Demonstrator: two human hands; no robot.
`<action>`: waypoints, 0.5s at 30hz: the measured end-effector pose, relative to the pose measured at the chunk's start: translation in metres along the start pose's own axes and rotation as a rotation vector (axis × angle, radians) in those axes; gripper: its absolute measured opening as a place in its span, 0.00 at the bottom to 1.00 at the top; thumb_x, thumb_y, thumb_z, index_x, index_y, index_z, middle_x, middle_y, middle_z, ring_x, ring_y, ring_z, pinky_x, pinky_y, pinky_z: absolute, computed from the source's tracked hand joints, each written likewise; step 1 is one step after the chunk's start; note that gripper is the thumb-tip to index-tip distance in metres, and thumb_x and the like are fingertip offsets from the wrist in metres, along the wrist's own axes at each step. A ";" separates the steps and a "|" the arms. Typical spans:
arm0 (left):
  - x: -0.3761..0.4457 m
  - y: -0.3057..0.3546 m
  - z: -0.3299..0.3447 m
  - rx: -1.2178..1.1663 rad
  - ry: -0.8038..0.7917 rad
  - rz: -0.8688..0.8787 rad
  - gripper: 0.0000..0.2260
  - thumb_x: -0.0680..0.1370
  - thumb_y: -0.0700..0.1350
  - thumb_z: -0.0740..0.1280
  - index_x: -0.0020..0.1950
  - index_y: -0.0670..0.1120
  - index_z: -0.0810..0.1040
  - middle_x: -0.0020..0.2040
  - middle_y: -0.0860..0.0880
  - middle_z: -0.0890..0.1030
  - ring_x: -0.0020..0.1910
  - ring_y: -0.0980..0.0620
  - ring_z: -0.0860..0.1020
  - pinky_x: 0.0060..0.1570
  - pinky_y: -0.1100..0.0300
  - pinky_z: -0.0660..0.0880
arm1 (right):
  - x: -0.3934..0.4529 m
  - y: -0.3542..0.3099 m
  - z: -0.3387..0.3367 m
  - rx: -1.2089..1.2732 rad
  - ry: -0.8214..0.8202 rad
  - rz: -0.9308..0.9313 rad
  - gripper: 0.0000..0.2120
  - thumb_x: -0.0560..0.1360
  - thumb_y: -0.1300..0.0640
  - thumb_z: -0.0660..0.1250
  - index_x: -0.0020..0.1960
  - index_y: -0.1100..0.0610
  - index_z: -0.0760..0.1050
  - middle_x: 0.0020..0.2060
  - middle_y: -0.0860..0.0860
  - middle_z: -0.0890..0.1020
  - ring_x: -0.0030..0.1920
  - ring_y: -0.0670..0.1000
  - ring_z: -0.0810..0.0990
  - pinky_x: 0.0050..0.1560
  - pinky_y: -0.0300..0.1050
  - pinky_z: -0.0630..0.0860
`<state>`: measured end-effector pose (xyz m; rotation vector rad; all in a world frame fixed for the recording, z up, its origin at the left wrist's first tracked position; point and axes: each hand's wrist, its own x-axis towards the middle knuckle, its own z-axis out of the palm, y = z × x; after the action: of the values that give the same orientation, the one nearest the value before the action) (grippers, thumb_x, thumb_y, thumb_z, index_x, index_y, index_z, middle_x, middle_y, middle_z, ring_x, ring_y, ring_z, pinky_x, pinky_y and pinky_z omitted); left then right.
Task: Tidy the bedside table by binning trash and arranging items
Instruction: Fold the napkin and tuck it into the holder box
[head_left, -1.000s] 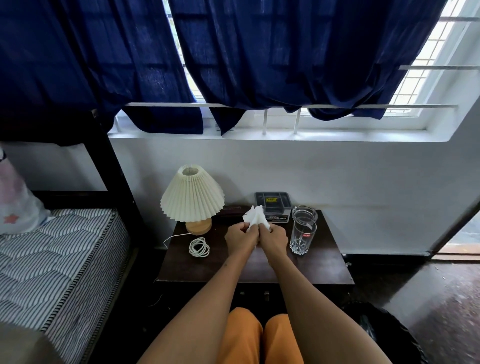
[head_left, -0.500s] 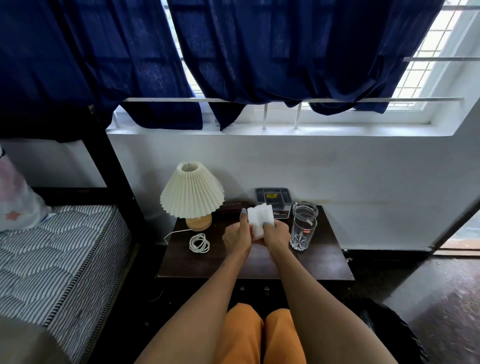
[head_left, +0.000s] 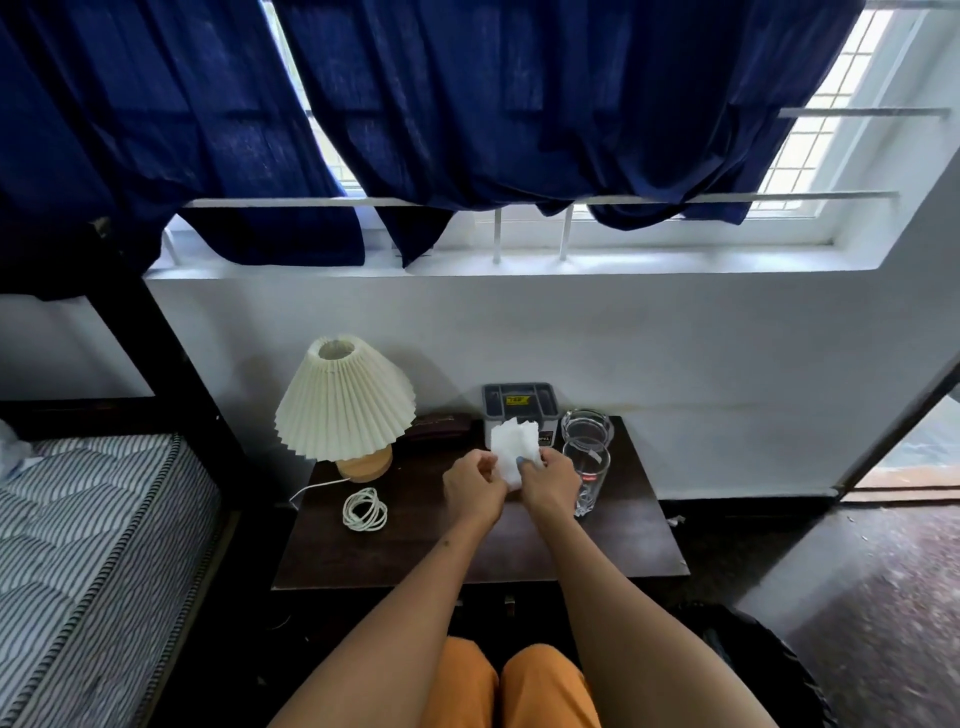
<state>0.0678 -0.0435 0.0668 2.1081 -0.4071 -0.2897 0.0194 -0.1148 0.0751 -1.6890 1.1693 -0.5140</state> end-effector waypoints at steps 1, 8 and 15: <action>0.004 0.002 0.005 0.001 -0.006 0.009 0.14 0.73 0.36 0.65 0.57 0.42 0.79 0.54 0.45 0.83 0.54 0.50 0.80 0.53 0.64 0.74 | 0.006 0.001 -0.001 -0.006 -0.002 -0.010 0.07 0.73 0.60 0.66 0.48 0.61 0.80 0.46 0.59 0.84 0.49 0.59 0.81 0.50 0.49 0.75; 0.031 0.019 0.031 -0.062 -0.075 0.039 0.18 0.71 0.32 0.61 0.59 0.40 0.77 0.50 0.43 0.84 0.51 0.49 0.81 0.51 0.66 0.73 | 0.048 0.000 -0.015 -0.059 0.037 -0.036 0.06 0.72 0.62 0.68 0.48 0.62 0.80 0.46 0.59 0.84 0.49 0.59 0.81 0.45 0.42 0.70; 0.070 0.029 0.066 -0.102 -0.182 0.057 0.21 0.72 0.31 0.59 0.63 0.41 0.75 0.54 0.44 0.82 0.54 0.51 0.79 0.53 0.68 0.71 | 0.106 -0.002 -0.021 -0.154 0.119 -0.085 0.09 0.74 0.66 0.60 0.45 0.66 0.78 0.47 0.63 0.82 0.49 0.61 0.78 0.48 0.47 0.70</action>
<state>0.1036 -0.1365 0.0529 1.9736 -0.5474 -0.4619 0.0514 -0.2178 0.0675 -1.8669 1.2538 -0.5971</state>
